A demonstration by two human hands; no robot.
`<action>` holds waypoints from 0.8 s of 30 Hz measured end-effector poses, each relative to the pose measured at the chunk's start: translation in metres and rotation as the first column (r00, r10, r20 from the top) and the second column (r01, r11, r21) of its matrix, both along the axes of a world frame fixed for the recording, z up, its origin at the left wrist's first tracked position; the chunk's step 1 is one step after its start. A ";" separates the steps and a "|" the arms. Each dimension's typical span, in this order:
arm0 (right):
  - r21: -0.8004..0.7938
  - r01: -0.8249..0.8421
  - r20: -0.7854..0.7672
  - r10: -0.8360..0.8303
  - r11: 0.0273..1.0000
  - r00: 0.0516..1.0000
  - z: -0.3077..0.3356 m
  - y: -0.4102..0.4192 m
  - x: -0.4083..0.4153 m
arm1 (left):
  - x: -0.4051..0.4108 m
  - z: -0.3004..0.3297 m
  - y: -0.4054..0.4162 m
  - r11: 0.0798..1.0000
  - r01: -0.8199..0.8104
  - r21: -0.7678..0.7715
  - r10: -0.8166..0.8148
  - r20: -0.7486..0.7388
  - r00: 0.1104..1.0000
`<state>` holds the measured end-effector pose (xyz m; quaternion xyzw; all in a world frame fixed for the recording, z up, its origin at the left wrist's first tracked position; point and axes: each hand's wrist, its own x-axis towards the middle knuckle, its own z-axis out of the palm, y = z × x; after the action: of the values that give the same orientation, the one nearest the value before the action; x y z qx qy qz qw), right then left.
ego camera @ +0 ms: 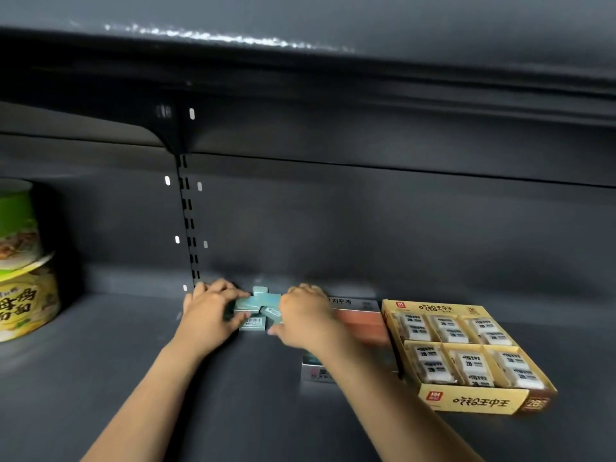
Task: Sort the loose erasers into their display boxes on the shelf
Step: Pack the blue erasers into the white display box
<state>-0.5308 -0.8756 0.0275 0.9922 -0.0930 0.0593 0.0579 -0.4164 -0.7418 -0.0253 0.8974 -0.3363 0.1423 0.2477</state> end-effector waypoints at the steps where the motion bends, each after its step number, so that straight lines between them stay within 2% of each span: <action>1: -0.019 0.005 -0.013 -0.005 1.000 1.000 -0.003 0.002 0.003 | 0.000 0.000 0.000 1.000 -0.005 -0.008 0.005 0.005 1.000; 7: -0.052 0.017 -0.001 -0.017 0.999 1.000 -0.011 0.006 0.010 | 0.000 -0.001 -0.003 0.997 -0.044 -0.064 0.044 0.006 0.999; 12: 0.005 -0.010 0.050 0.010 1.000 0.999 -0.014 0.004 0.005 | 0.000 -0.001 -0.004 0.999 -0.033 0.044 0.031 0.027 0.999; 15: 0.054 -0.039 0.090 0.034 0.998 0.995 -0.014 0.001 0.002 | -0.001 -0.001 -0.004 0.999 -0.029 0.024 0.029 0.018 0.999; 17: 0.148 -0.077 0.145 0.055 0.986 0.988 -0.010 -0.002 -0.001 | -0.002 0.000 -0.003 0.999 -0.028 -0.020 0.028 0.013 1.000; 20: 0.432 -0.145 0.276 0.022 0.890 0.961 0.005 -0.013 -0.009 | -0.003 0.003 -0.004 0.996 -0.032 -0.079 0.032 0.005 0.999; 22: 0.566 -0.136 0.299 -0.049 0.813 0.953 0.019 -0.025 -0.019 | -0.004 0.006 -0.004 0.993 -0.030 -0.113 0.029 -0.009 1.000; 24: 0.633 -0.092 0.286 -0.122 0.768 0.951 0.031 -0.041 -0.034 | -0.007 0.009 -0.005 0.987 -0.026 -0.158 0.023 -0.026 0.999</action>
<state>-0.5650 -0.9167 0.0589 0.9295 -0.1233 0.1788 -0.2981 -0.4233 -0.7469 -0.0165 0.8806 -0.3099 0.1609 0.3203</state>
